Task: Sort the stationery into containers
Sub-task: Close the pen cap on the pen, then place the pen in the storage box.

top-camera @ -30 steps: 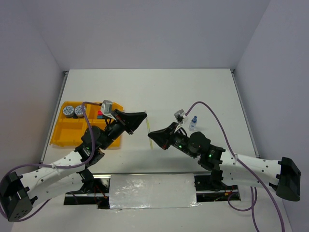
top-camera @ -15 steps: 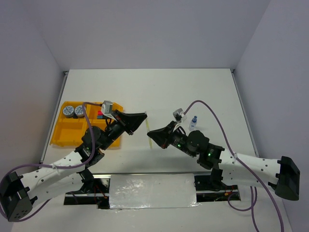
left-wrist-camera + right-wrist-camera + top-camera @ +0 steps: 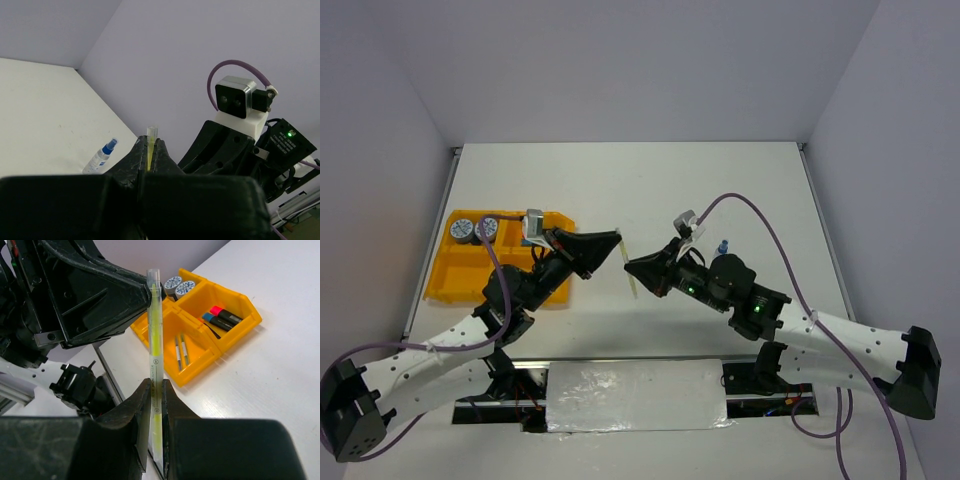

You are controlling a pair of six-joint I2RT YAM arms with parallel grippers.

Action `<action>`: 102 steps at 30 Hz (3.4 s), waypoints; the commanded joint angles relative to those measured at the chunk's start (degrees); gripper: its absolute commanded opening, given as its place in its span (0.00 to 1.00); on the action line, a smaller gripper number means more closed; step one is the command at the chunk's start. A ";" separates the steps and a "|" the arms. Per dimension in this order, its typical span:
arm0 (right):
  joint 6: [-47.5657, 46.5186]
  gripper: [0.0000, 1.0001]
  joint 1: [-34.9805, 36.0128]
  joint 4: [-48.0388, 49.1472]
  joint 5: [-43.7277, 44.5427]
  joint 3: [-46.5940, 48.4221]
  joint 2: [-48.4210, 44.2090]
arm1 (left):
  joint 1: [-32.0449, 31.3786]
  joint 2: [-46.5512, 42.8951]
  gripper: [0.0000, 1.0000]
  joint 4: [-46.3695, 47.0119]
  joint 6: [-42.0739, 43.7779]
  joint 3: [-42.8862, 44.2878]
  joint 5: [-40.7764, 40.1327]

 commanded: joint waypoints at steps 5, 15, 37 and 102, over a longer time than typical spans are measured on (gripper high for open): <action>-4.70 0.00 -1.71 9.28 -5.47 6.82 1.31 | -1.27 0.94 0.20 -7.19 6.52 3.95 7.98; -5.84 0.00 -1.71 7.87 -7.15 5.50 0.96 | -1.35 -0.82 0.38 -17.05 12.33 10.74 6.21; -3.56 0.27 -2.59 10.77 -16.81 5.32 4.39 | -1.44 -4.07 0.00 -12.57 16.90 13.20 20.28; -14.89 0.00 -10.33 -12.70 -24.10 36.99 14.76 | -12.61 -4.42 0.08 -56.21 9.00 20.82 -9.49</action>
